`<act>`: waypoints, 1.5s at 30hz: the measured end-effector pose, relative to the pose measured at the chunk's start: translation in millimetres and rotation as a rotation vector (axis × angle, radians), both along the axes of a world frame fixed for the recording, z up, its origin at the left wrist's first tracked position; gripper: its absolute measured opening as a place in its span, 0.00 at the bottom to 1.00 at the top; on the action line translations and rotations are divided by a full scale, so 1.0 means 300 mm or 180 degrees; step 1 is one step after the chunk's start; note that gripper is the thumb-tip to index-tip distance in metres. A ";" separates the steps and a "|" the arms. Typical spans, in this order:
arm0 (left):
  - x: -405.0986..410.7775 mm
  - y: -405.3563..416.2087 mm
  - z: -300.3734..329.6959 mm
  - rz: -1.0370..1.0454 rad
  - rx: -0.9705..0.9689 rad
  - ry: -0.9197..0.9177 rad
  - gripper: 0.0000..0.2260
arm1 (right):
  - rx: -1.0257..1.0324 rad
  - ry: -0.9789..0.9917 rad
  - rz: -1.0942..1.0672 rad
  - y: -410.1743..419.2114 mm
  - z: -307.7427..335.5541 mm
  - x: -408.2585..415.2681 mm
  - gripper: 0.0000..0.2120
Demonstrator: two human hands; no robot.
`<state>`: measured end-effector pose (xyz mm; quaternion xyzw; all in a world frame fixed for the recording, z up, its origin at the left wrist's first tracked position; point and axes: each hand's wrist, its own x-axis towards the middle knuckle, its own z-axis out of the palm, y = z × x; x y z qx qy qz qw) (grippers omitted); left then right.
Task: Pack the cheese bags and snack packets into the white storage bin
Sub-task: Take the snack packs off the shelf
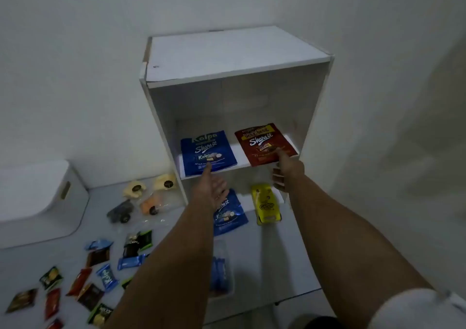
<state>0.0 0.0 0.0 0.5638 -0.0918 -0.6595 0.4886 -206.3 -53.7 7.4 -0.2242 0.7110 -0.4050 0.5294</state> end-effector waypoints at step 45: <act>0.071 0.105 -0.081 0.0663 -0.0247 0.0441 0.16 | -0.0622 -0.1735 -0.0788 0.227 -0.046 -0.029 0.13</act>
